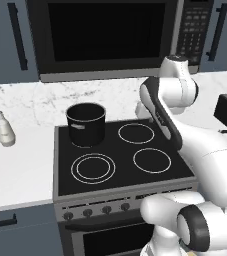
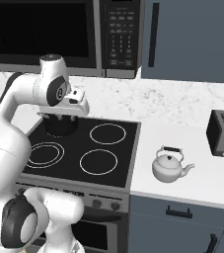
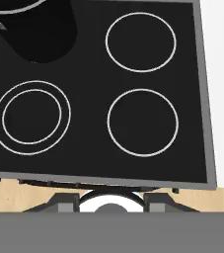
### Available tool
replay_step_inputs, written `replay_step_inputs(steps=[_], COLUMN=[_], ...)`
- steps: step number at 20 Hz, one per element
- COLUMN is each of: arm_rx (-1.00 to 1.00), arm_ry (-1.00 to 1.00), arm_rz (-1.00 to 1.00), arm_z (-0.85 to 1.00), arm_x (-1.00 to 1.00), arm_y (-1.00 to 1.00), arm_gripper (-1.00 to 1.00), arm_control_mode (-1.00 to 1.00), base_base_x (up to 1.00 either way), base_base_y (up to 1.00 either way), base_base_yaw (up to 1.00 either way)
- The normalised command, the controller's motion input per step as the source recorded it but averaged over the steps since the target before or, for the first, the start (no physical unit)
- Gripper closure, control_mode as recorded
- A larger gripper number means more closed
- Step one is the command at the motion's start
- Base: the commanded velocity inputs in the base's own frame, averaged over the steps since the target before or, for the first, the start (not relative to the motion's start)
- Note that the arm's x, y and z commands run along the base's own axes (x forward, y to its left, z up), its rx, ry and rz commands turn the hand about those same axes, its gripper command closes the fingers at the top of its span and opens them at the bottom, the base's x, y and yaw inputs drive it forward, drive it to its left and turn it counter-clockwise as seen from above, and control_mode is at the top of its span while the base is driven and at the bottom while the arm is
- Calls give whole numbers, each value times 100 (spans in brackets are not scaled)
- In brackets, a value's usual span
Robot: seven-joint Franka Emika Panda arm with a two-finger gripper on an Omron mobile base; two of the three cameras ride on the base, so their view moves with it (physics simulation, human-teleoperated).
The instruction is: Pick the kettle from the counter and place it on a stove burner. Then turn the burner on.
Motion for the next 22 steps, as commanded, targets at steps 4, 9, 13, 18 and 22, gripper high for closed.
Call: replay_step_inputs(steps=[4, 9, 13, 18, 22], arm_rx=[8, 13, 11, 20, 23], arm_ry=[-13, -25, -20, -17, -13], arm_rz=[0, -20, -32, -36, -44], arm_z=[7, 4, 0, 0, -1], arm_x=[-13, -54, -43, -7, 29], arm_y=[-59, -100, -100, -100, -100], arm_gripper=[-100, -100, -100, -100, -100], arm_control_mode=[-100, -100, -100, -100, -100], base_base_x=[0, 0, 0, 0, 0], base_base_y=[0, 0, 0, 0, 0], base_base_yaw=[0, 0, 0, 0, 0])
